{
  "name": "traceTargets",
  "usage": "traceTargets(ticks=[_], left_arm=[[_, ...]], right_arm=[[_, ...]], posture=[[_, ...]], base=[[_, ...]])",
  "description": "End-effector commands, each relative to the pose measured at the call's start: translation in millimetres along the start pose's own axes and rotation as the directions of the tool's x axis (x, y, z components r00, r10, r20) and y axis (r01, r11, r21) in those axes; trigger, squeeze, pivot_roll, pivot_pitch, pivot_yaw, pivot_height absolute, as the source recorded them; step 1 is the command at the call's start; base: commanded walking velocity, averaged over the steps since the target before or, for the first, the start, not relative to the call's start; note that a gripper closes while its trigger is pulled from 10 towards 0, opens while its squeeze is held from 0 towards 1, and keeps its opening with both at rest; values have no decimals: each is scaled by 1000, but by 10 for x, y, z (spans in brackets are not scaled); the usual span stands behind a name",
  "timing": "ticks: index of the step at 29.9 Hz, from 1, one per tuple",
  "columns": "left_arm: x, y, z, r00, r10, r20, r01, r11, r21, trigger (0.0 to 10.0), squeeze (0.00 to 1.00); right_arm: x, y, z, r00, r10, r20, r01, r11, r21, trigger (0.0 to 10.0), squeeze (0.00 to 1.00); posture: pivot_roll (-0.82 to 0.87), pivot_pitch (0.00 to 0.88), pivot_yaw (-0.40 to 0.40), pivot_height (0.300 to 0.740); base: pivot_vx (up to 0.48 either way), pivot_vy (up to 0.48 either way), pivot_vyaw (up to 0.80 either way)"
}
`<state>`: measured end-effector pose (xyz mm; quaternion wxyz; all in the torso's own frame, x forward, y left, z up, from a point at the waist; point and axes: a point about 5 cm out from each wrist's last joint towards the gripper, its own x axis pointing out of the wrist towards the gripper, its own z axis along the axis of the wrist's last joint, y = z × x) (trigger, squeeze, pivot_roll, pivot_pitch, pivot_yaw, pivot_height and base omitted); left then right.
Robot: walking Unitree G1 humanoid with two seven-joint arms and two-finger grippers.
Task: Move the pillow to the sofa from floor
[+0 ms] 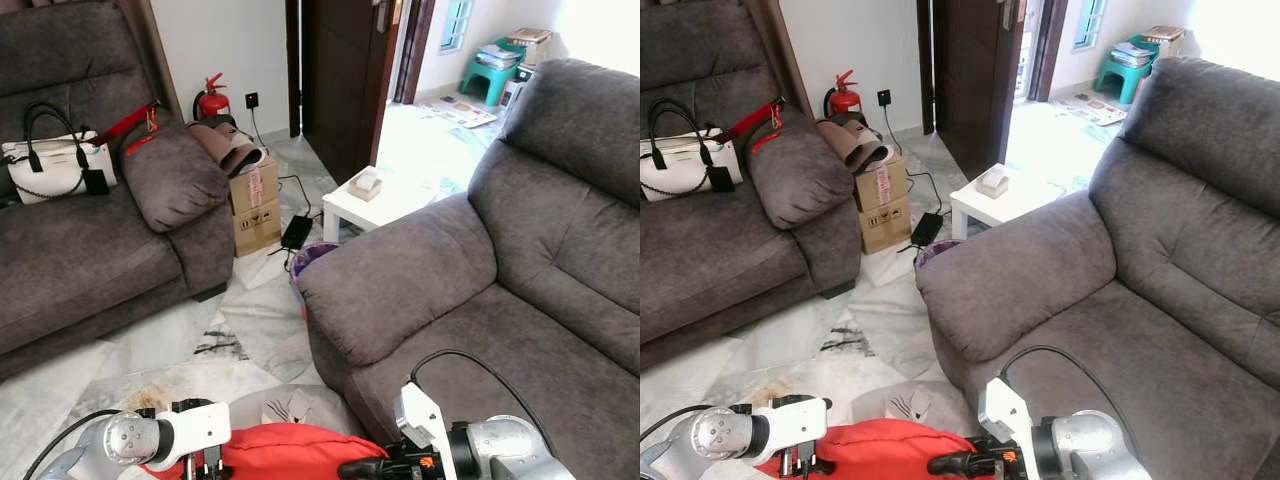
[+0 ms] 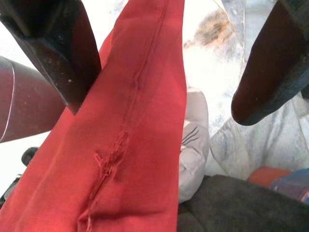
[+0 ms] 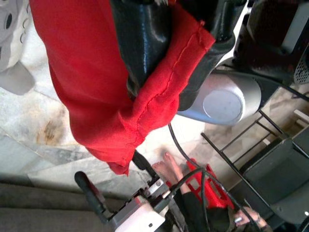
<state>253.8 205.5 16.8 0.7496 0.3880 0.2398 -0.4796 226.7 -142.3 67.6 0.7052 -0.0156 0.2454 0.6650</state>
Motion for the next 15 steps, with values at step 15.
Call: traceTargets(ticks=[15], left_arm=[[-44, 37, -36, 1000, -2, 5, 2, 1000, -28, 10000, 0]], right_arm=[[20, 32, 186, 997, 66, 38, -63, 994, -92, 10000, 0]], posture=[[123, 51, -14, 740]], base=[[0, 0, 0]])
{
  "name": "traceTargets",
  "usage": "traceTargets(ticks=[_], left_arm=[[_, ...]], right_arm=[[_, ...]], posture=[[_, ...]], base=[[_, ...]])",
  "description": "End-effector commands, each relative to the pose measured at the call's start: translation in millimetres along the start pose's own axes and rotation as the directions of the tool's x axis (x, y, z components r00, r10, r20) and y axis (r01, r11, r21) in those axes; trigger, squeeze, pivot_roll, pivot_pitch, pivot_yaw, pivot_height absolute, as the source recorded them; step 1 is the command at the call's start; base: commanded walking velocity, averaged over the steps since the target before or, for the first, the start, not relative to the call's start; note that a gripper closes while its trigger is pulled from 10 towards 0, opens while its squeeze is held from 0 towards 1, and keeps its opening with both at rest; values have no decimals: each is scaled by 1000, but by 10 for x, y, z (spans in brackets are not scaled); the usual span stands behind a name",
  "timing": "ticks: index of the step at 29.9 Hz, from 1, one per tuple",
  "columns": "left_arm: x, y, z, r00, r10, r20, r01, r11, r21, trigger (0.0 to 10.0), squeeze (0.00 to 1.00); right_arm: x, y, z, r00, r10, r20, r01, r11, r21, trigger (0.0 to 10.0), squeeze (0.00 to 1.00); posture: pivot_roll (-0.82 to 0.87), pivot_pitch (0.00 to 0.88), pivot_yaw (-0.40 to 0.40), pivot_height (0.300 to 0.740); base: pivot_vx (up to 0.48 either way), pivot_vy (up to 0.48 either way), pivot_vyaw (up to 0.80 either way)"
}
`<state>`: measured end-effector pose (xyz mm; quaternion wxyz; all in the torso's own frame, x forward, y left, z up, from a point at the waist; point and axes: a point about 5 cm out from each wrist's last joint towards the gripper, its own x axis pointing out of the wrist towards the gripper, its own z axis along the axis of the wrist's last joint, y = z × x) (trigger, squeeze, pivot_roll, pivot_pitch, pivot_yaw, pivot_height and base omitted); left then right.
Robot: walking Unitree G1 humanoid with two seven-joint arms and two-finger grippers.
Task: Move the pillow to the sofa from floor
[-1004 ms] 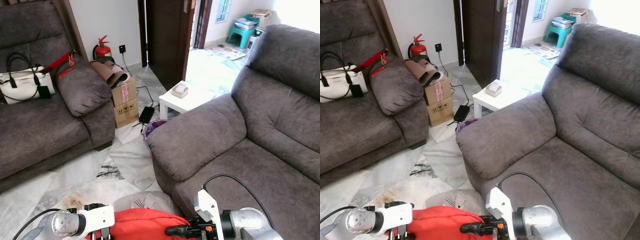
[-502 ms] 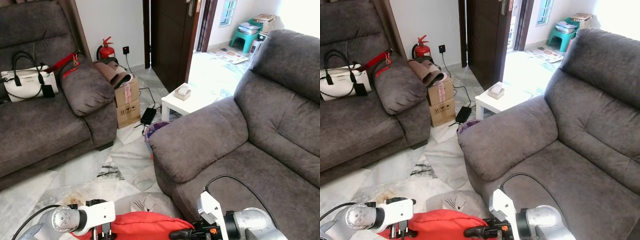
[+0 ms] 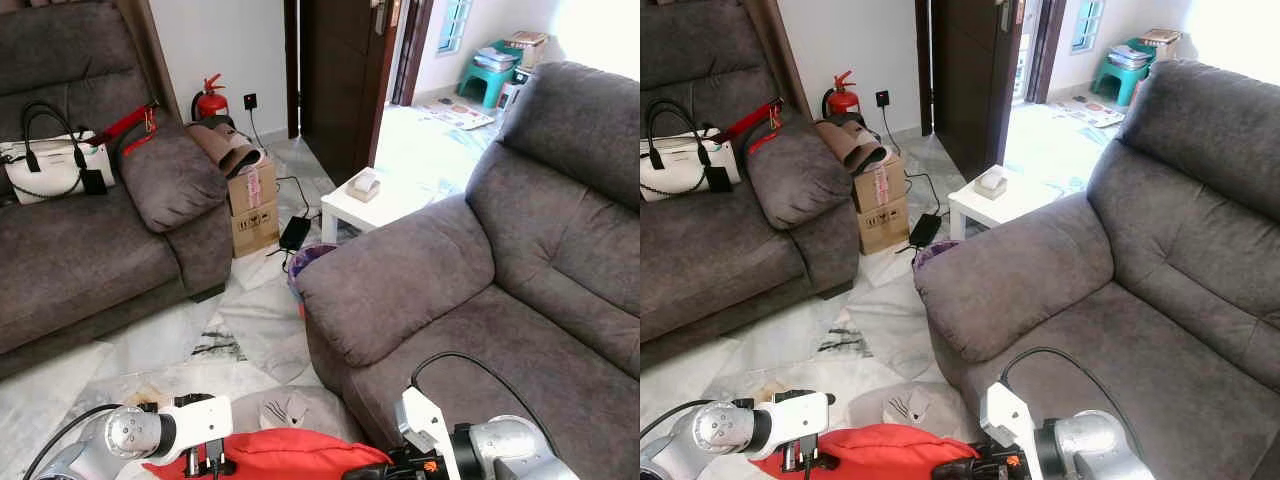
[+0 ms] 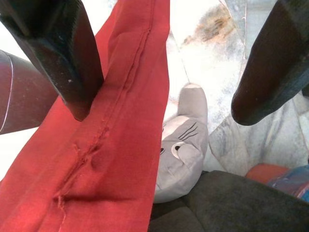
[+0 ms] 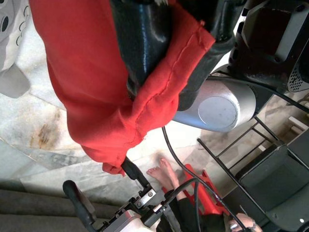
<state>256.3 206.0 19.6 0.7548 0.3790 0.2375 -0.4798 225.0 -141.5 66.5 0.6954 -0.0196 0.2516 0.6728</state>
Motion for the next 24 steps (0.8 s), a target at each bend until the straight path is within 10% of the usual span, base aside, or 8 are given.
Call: traceTargets(ticks=[1, 24], left_arm=[[-32, 4, -47, 1000, -4, -10, 4, 1000, -13, 10000, 0], [-36, 46, -14, 1000, -1, 0, 1, 1000, -16, 10000, 0]], right_arm=[[5, 17, 198, 997, 44, 56, -39, 995, -91, 10000, 0], [-56, 3, 227, 998, 50, 31, -47, 994, -103, 10000, 0]], posture=[[123, 51, -14, 740], [83, 98, -27, 740]], base=[[0, 0, 0], [0, 0, 0]])
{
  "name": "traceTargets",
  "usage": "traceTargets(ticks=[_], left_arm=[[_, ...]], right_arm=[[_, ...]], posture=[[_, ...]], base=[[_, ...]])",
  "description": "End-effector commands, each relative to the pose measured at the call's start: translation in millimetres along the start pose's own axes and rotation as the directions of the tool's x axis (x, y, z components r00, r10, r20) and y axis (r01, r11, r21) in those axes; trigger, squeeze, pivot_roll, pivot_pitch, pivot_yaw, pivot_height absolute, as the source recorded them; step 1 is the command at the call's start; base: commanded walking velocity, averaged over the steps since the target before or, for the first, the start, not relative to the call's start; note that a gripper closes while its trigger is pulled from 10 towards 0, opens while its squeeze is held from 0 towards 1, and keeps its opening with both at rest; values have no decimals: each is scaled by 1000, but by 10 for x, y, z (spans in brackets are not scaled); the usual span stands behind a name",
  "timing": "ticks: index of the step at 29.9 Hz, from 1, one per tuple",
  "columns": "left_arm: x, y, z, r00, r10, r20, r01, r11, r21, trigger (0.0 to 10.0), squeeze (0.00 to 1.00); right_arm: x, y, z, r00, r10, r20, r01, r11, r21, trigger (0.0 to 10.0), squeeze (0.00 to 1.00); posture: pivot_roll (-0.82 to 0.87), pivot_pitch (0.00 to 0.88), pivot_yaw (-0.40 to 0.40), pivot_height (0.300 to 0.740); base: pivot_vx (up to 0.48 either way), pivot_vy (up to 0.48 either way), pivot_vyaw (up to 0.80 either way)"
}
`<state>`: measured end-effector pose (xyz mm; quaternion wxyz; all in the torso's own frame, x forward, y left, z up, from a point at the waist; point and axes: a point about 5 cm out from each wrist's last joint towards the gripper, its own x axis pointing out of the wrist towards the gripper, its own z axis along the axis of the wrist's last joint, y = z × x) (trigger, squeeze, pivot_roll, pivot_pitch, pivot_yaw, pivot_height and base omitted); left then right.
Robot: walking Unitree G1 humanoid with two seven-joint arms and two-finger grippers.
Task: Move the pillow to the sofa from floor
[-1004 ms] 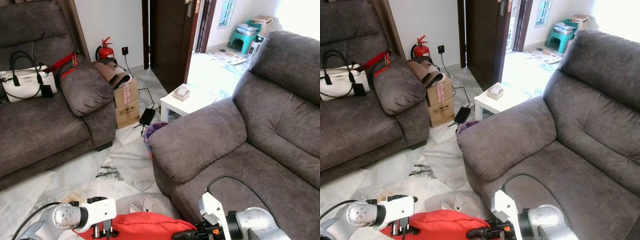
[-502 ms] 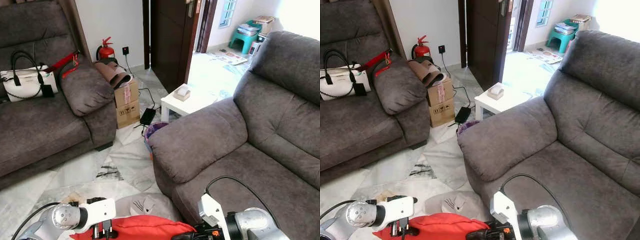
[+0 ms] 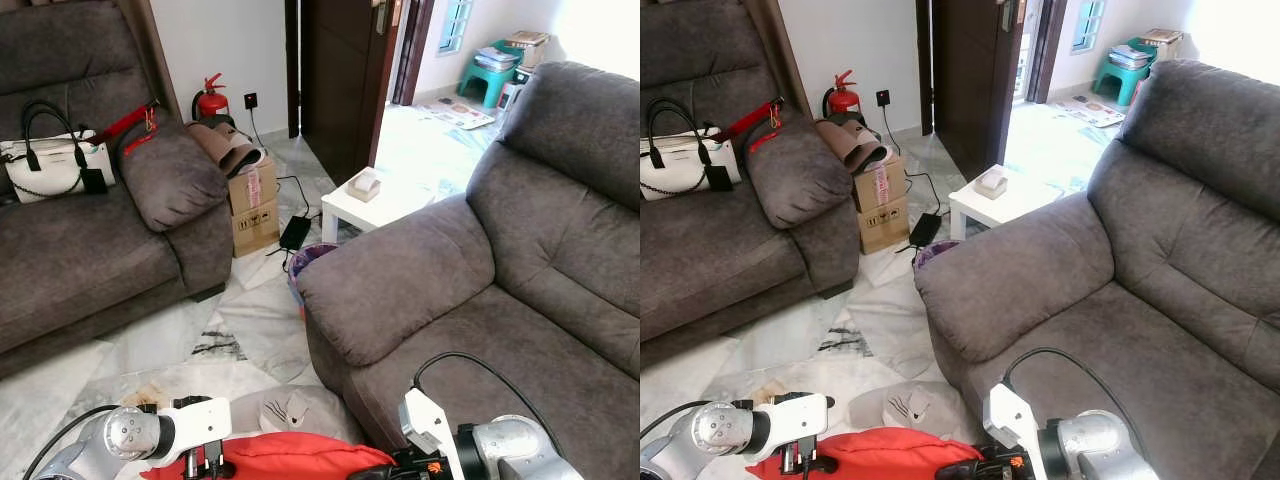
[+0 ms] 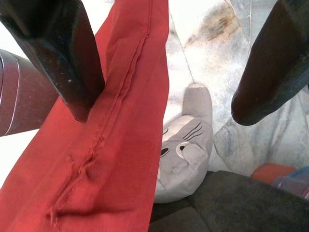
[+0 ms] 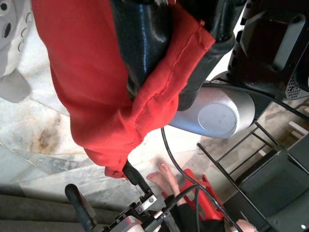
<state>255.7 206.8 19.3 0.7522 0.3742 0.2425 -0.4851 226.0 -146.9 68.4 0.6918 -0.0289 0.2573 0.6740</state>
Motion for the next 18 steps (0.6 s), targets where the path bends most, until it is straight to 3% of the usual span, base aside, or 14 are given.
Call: traceTargets(ticks=[1, 9, 18], left_arm=[[-30, 42, -11, 1000, 14, -1, -14, 1000, -9, 10000, 0], [-23, 0, -24, 1000, -12, -1, 12, 1000, -14, 10000, 0], [23, -236, -76, 981, -193, -15, 192, 979, -75, 10000, 0]], right_arm=[[-5, 14, 230, 997, 48, 54, -42, 994, -99, 10000, 0], [13, 98, 209, 997, 60, 51, -55, 994, -98, 10000, 0], [-9, 99, 211, 998, 43, 45, -39, 994, -103, 10000, 0]], posture=[[81, 98, -27, 740], [61, 103, -13, 740], [51, 94, -13, 740]], base=[[0, 0, 0], [0, 0, 0], [0, 0, 0]])
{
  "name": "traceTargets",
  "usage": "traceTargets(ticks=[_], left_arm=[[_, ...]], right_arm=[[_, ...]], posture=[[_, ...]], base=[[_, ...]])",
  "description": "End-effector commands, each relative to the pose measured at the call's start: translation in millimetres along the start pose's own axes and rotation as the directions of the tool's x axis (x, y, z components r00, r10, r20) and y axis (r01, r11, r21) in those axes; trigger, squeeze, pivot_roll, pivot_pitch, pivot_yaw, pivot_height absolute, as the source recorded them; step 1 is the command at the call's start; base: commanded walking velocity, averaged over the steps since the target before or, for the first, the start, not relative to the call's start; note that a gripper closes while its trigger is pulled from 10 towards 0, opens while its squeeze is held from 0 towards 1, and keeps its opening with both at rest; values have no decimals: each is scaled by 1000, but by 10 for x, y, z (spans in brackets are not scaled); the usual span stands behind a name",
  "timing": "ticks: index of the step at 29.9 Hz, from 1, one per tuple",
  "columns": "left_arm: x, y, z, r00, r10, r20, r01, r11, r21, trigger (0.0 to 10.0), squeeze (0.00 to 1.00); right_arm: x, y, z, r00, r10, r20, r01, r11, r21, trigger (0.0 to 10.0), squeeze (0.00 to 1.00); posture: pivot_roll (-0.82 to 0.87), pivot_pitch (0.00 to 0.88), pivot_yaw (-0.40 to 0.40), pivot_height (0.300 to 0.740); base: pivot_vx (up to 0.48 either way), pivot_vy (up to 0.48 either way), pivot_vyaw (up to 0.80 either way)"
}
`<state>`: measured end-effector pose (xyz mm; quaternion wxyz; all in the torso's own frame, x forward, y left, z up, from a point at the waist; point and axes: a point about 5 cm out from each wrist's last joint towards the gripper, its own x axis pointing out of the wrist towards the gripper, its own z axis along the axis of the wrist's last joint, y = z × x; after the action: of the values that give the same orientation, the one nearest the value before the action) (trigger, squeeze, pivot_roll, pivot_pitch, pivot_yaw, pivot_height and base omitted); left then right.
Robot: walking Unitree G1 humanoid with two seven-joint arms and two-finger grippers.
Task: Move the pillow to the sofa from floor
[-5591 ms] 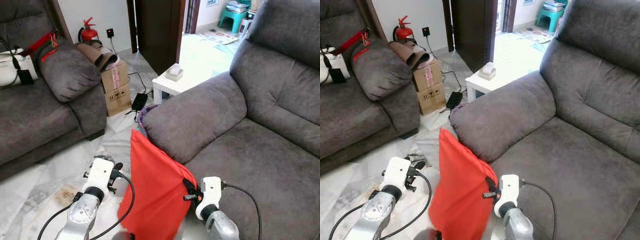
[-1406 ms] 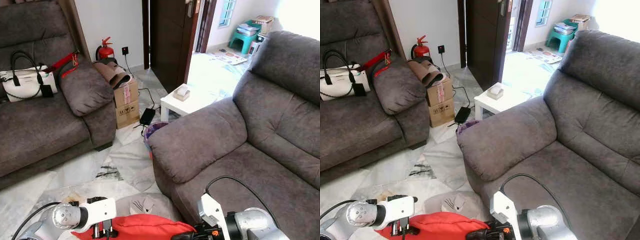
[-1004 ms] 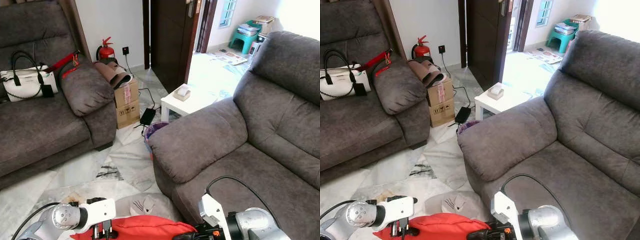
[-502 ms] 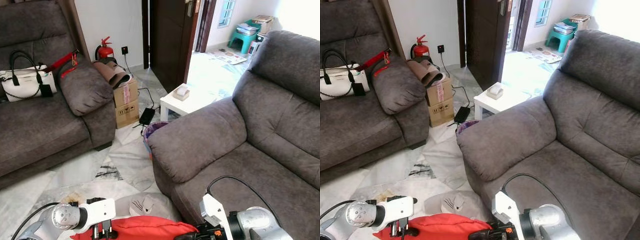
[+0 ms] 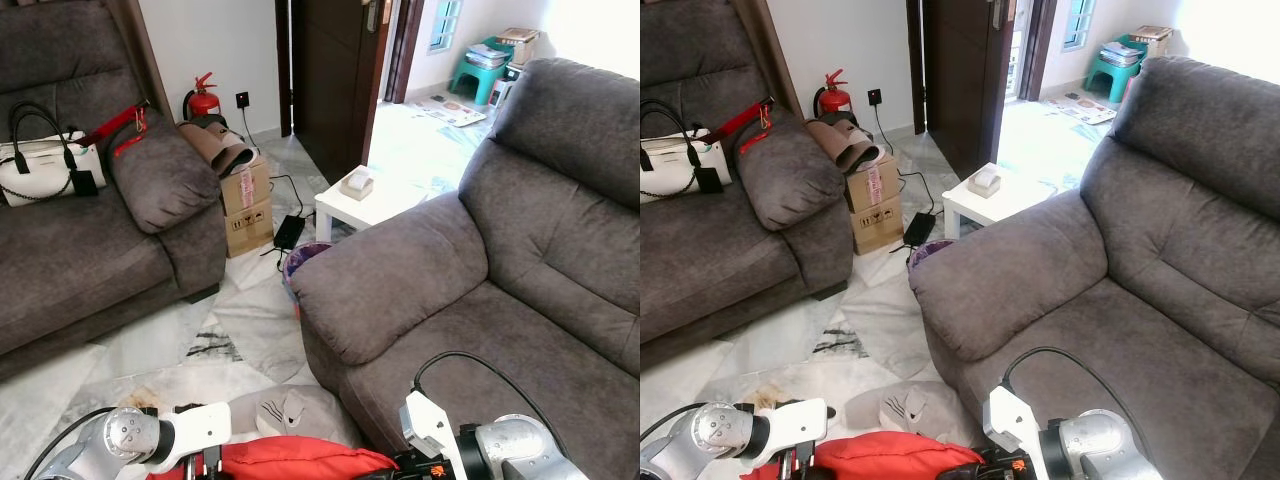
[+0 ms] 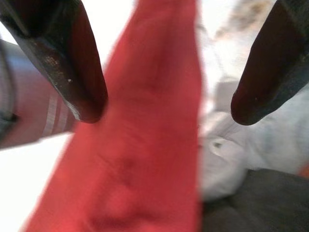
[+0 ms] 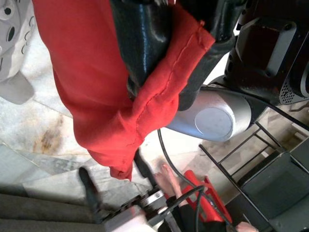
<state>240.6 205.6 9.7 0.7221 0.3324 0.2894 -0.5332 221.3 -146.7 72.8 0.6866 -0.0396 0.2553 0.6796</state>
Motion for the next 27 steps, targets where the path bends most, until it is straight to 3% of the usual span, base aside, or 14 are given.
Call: traceTargets(ticks=[1, 14, 27], left_arm=[[22, -73, -42, 999, -42, -18, 42, 999, -13, 10000, 0], [61, -190, -130, 996, -59, -64, 59, 998, -3, 10000, 0], [116, -201, -197, 997, 28, -79, -28, 1000, 0, 10000, 0]], right_arm=[[1, 37, 189, 998, 33, 60, -28, 996, -83, 10000, 0], [0, 41, 221, 998, 40, 50, -35, 994, -100, 10000, 0], [-2, 55, 213, 998, 36, 47, -31, 994, -101, 10000, 0]], posture=[[51, 94, -13, 740], [50, 79, -13, 740], [44, 69, -9, 740]], base=[[0, 0, 0], [0, 0, 0], [0, 0, 0]])
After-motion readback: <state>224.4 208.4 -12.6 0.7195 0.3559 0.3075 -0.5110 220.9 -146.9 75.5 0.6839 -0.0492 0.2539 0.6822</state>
